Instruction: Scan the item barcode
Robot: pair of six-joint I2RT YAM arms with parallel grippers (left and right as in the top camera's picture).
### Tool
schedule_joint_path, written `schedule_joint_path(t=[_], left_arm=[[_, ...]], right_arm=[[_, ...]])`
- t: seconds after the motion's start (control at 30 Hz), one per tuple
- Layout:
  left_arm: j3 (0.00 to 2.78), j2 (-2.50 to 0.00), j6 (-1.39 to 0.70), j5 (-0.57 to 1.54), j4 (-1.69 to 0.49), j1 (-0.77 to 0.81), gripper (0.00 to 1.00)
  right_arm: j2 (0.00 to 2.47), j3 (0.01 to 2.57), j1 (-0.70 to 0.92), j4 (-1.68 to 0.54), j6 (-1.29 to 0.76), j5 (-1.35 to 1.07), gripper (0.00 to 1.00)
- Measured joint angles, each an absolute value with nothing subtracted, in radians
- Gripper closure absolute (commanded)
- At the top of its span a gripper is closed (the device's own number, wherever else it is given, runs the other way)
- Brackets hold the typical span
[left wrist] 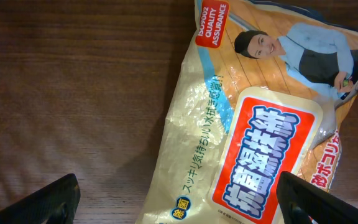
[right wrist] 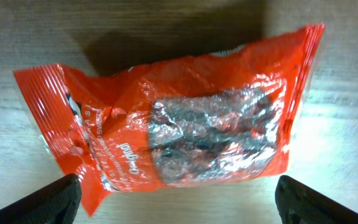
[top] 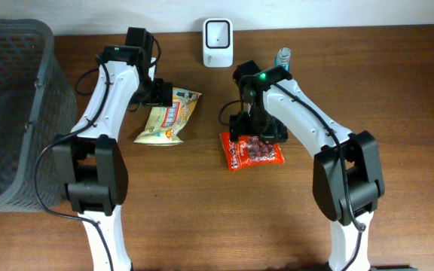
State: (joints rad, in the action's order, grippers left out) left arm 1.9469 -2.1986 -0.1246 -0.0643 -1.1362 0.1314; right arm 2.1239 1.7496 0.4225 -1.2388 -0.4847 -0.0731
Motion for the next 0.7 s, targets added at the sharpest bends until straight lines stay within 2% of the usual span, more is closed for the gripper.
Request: schedule_joint_path(t=[0.3, 0.5, 0.7], left_arm=[[1.947, -2.199, -0.125, -0.064, -1.136, 0.131, 0.01], [1.947, -2.199, -0.125, -0.064, -1.136, 0.131, 0.01], [1.947, -2.199, -0.125, -0.064, -1.136, 0.131, 0.01]], right_arm=[[2.124, 1.750, 0.423, -1.238, -1.021, -0.057, 0.01], [2.124, 1.711, 0.423, -1.218, -1.188, -0.053, 0.02], [2.124, 1.573, 0.423, -1.060, -1.242, -0.099, 0.00]])
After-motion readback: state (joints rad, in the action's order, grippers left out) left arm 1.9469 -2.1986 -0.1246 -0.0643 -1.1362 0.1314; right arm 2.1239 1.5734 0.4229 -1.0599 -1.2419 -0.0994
